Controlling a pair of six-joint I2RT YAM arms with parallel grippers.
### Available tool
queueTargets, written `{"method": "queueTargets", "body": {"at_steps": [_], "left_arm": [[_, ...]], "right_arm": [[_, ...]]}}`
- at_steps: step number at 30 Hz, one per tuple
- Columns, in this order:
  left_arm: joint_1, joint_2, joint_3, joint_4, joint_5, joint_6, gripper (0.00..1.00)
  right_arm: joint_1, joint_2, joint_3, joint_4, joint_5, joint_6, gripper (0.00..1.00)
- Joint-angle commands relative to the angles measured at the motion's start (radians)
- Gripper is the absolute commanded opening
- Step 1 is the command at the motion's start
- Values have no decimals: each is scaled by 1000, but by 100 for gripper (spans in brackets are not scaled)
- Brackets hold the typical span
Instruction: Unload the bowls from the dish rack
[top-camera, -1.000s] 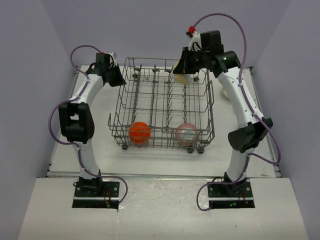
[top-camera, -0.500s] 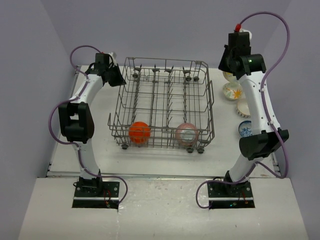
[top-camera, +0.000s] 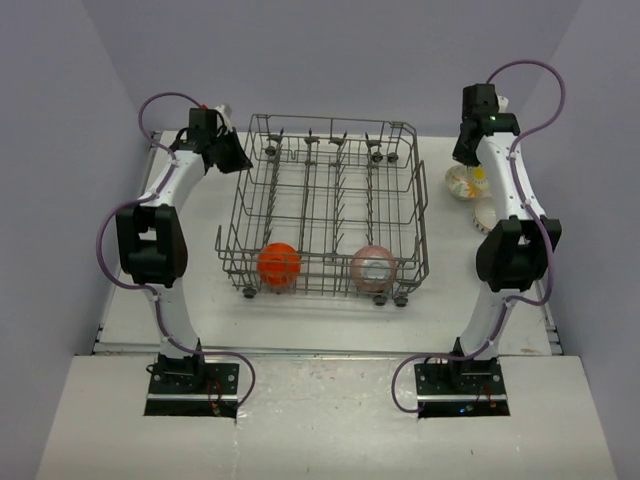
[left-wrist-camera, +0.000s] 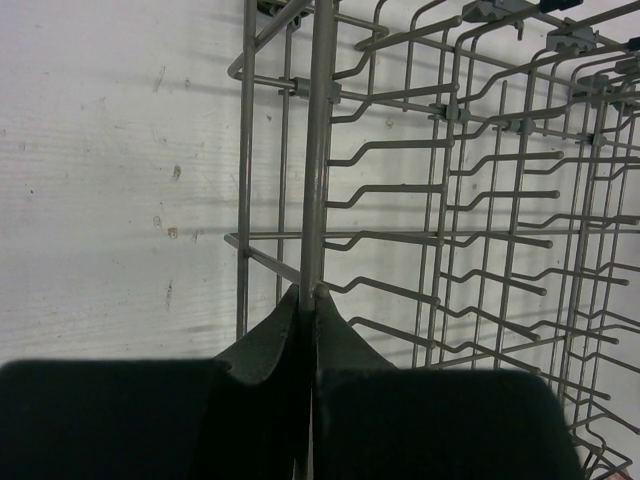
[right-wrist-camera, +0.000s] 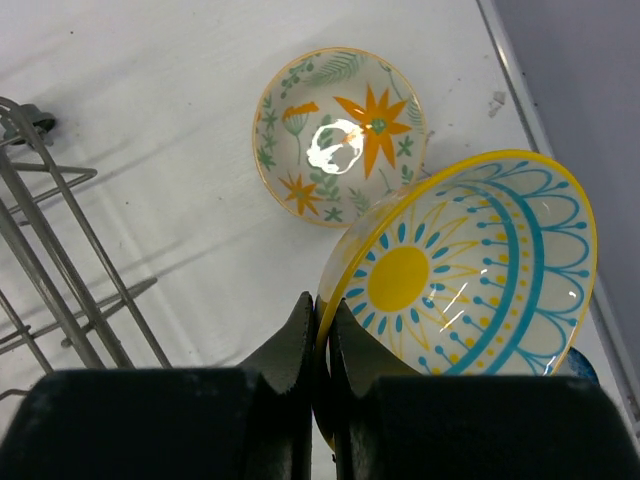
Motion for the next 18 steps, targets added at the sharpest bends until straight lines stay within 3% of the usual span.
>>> {"method": "queueTargets", "body": {"at_steps": [1, 18], "left_arm": [[31, 53, -56, -84, -113, -27, 0], [39, 22, -104, -90, -127, -6, 0]], "right_arm": [[6, 65, 80, 101, -2, -40, 0], [-29, 315, 177, 186, -20, -116, 0]]}}
